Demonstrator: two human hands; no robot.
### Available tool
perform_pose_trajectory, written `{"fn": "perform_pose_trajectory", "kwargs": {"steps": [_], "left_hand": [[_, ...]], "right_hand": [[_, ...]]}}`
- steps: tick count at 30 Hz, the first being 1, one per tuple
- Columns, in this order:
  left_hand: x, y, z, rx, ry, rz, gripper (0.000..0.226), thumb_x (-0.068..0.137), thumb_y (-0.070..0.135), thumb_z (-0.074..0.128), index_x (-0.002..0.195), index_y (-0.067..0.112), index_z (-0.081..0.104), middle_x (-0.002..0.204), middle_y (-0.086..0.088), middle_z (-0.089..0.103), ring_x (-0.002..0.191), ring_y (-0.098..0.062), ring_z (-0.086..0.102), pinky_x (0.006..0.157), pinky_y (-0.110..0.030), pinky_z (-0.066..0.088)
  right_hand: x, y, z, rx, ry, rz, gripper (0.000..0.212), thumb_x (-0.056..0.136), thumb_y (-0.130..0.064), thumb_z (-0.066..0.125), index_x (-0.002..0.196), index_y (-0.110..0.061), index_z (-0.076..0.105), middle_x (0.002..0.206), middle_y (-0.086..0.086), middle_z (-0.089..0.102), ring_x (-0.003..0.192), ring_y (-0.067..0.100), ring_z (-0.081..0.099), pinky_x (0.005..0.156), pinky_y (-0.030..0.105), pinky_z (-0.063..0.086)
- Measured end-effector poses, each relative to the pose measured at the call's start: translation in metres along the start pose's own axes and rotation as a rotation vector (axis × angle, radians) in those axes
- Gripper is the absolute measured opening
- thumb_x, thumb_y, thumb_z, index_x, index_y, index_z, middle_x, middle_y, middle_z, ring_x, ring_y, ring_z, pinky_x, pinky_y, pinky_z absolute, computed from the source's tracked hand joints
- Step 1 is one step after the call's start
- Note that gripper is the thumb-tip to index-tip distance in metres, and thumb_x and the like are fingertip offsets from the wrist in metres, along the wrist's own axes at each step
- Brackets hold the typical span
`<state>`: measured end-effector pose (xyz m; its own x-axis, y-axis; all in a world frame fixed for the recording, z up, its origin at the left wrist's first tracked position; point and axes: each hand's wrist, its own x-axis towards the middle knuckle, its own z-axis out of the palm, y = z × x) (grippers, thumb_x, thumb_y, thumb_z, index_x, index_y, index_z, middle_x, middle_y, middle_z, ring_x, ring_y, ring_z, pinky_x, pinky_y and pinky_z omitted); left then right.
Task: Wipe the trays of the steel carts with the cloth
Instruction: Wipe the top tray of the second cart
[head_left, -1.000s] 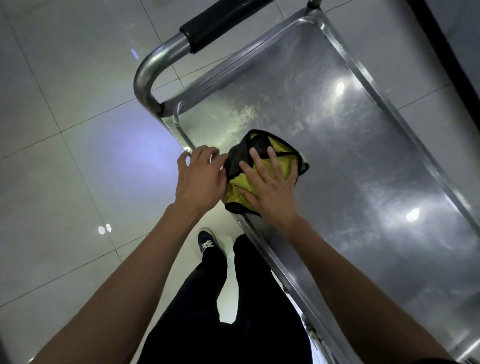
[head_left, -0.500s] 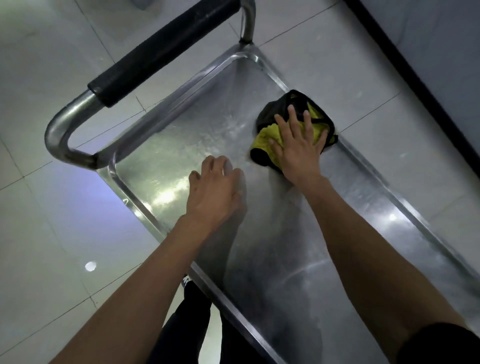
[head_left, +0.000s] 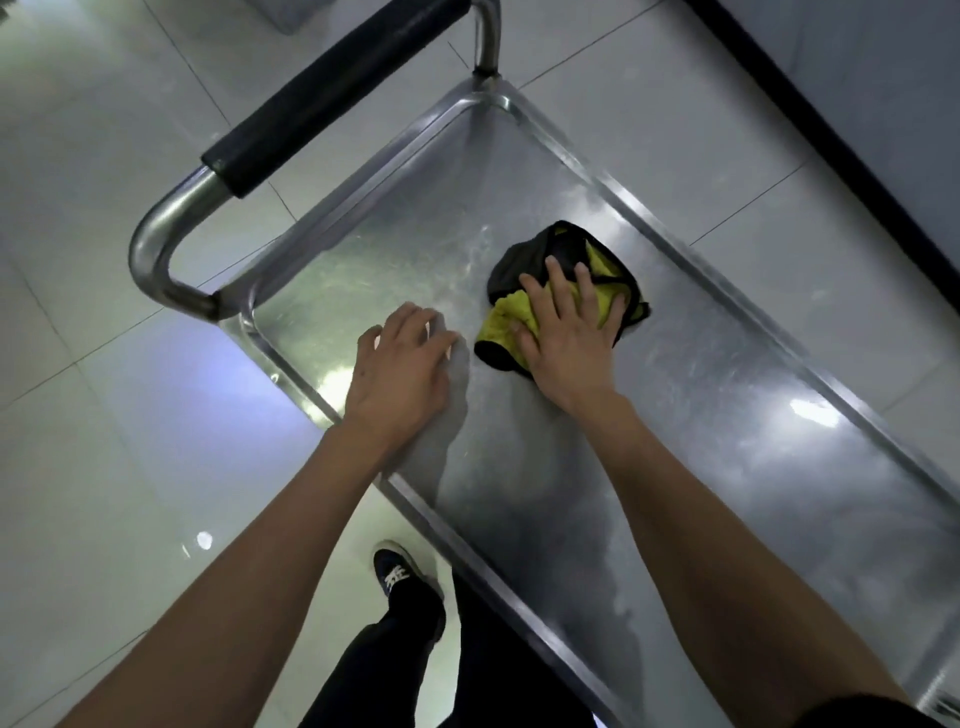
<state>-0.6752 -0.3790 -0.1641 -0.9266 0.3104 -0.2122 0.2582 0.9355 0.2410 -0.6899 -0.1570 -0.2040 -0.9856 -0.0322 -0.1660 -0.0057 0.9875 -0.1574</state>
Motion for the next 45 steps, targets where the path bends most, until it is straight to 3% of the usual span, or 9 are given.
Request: {"fn": "perform_pose_trajectory", "kwargs": {"steps": [4,8,14,17,20,27,30,38,45], "left_hand": [[-0.067,-0.024,0.010,0.053,0.062,-0.056,0.027,0.085,0.025,0.060,0.111,0.024,0.067,0.126,0.004,0.059,0.126,-0.024,0.047,0.092,-0.048,0.043],[-0.109,-0.041,0.019,0.061,-0.002,-0.006,0.029,0.091,0.024,0.052,0.118,0.029,0.057,0.138,0.004,0.047,0.135,-0.024,0.038,0.102,-0.048,0.034],[-0.116,-0.056,0.020,0.045,-0.026,0.058,0.047,0.091,0.020,0.044,0.137,0.026,0.051,0.149,0.004,0.042,0.144,-0.021,0.032,0.110,-0.045,0.029],[-0.116,-0.056,0.022,0.068,0.007,0.081,0.041,0.092,0.020,0.044,0.132,0.025,0.054,0.145,0.004,0.045,0.140,-0.020,0.035,0.106,-0.043,0.029],[-0.117,-0.052,0.024,0.064,0.038,0.073,0.031,0.095,0.019,0.046,0.125,0.022,0.056,0.143,0.002,0.046,0.138,-0.022,0.036,0.106,-0.046,0.030],[-0.102,-0.035,0.020,0.100,-0.042,-0.044,0.025,0.083,0.025,0.059,0.108,0.024,0.063,0.129,0.004,0.049,0.131,-0.022,0.038,0.103,-0.044,0.029],[-0.084,-0.020,0.018,0.121,-0.055,-0.018,0.033,0.087,0.022,0.055,0.119,0.019,0.062,0.134,0.000,0.050,0.133,-0.024,0.038,0.101,-0.045,0.031],[0.011,0.057,0.009,0.093,-0.111,0.194,0.041,0.099,0.034,0.046,0.140,0.029,0.047,0.151,-0.003,0.037,0.145,-0.028,0.024,0.107,-0.050,0.029],[0.073,0.093,0.009,0.151,-0.150,0.218,0.048,0.098,0.036,0.047,0.144,0.026,0.045,0.158,-0.003,0.031,0.148,-0.028,0.021,0.110,-0.053,0.029]], "right_hand": [[-0.040,-0.029,0.015,0.004,-0.003,-0.003,0.058,0.102,-0.058,0.028,0.155,-0.035,0.024,0.167,-0.001,0.010,0.154,0.030,0.002,0.113,0.073,0.008],[-0.086,-0.068,0.031,0.033,0.010,-0.006,0.057,0.102,-0.058,0.029,0.154,-0.034,0.028,0.167,-0.001,0.013,0.154,0.031,0.004,0.113,0.073,0.008],[-0.155,-0.113,0.050,0.065,0.049,-0.029,0.055,0.100,-0.055,0.031,0.152,-0.035,0.030,0.167,-0.002,0.013,0.154,0.030,0.004,0.112,0.072,0.007],[-0.185,-0.123,0.062,0.068,0.052,-0.044,0.054,0.100,-0.048,0.038,0.152,-0.036,0.029,0.167,-0.003,0.011,0.154,0.029,0.003,0.113,0.073,0.009],[-0.199,-0.122,0.069,0.055,0.068,-0.076,0.052,0.102,-0.052,0.032,0.152,-0.037,0.030,0.167,-0.005,0.013,0.154,0.027,0.003,0.113,0.070,0.007],[-0.173,-0.089,0.062,0.027,0.084,-0.073,0.053,0.099,-0.048,0.037,0.151,-0.039,0.029,0.166,-0.005,0.015,0.155,0.026,0.004,0.114,0.070,0.010],[-0.149,-0.062,0.051,0.049,0.075,-0.002,0.054,0.100,-0.048,0.043,0.151,-0.039,0.030,0.166,-0.004,0.014,0.154,0.026,0.003,0.114,0.071,0.010],[-0.056,0.034,0.009,0.115,0.042,0.199,0.055,0.102,-0.054,0.039,0.154,-0.039,0.028,0.167,-0.005,0.009,0.154,0.024,-0.002,0.116,0.069,0.002],[0.009,0.103,-0.014,0.113,0.062,0.253,0.057,0.102,-0.057,0.034,0.155,-0.037,0.026,0.168,-0.004,0.006,0.154,0.025,-0.005,0.116,0.068,-0.001]]}}
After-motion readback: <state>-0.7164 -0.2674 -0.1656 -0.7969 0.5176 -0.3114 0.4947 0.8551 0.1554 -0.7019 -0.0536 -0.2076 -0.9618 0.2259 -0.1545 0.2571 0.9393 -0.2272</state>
